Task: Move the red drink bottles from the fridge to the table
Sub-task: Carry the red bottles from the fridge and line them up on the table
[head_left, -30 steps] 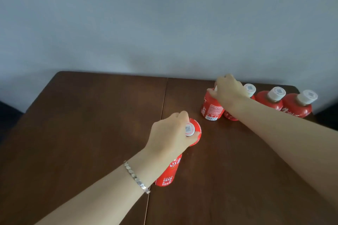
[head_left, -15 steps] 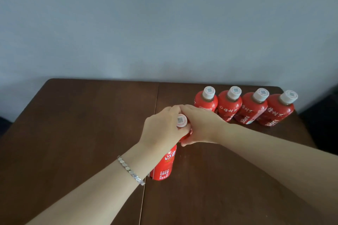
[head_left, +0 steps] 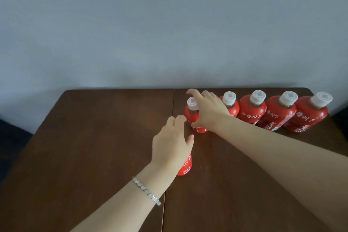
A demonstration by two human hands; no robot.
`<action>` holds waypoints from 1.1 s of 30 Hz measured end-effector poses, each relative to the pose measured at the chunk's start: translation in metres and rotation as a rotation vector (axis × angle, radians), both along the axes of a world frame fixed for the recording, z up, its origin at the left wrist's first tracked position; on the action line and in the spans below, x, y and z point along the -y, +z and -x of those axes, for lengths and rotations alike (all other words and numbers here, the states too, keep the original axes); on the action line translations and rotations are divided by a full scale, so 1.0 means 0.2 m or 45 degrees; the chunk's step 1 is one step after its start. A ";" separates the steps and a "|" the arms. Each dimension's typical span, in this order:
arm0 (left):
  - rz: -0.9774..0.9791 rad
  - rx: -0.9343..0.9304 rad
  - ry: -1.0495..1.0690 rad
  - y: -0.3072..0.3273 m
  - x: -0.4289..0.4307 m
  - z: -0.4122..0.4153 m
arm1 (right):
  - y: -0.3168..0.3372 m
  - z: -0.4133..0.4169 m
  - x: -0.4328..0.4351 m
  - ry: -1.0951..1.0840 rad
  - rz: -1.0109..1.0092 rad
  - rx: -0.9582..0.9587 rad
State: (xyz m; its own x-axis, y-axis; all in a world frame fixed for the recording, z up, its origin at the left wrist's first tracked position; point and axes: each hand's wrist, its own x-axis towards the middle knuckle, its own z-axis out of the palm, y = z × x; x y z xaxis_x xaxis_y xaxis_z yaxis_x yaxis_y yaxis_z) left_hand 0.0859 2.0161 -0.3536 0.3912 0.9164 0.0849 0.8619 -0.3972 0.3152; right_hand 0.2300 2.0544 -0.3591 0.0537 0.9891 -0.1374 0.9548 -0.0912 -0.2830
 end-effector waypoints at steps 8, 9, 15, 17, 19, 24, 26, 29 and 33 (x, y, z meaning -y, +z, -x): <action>-0.058 0.089 -0.066 -0.08 0.03 -0.04 | 0.04 -0.06 -0.03 0.190 0.069 0.531; -0.051 0.094 -0.062 -0.07 0.03 -0.05 | 0.04 -0.05 -0.04 0.174 0.070 0.523; 0.427 0.230 0.224 -0.10 0.06 0.05 | 0.02 -0.05 0.03 0.071 -0.047 0.415; 0.644 0.391 0.291 -0.11 0.07 0.08 | 0.01 -0.07 0.12 0.085 -0.228 0.260; 0.676 0.470 0.308 -0.13 0.08 0.07 | -0.01 -0.11 0.22 0.074 -0.459 0.107; 0.666 0.575 0.323 -0.12 0.04 -0.07 | -0.03 -0.21 0.44 -0.036 -0.424 -0.070; 0.690 0.634 0.330 -0.12 0.01 -0.14 | -0.04 -0.24 0.49 -0.044 -0.299 -0.062; 0.704 0.673 0.288 -0.11 -0.04 -0.21 | -0.05 -0.26 0.55 -0.035 -0.185 -0.095; 0.709 0.642 0.205 -0.16 -0.05 -0.26 | -0.05 -0.29 0.62 -0.080 -0.068 -0.152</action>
State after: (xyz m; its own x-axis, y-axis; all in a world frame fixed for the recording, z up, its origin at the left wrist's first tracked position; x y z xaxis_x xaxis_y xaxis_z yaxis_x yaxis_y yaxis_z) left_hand 0.1378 2.0258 -0.3857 0.2861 0.9185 -0.2730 0.5948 0.0532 0.8021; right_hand 0.2879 1.9313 -0.3688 0.1020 0.9904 -0.0934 0.9069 -0.1312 -0.4004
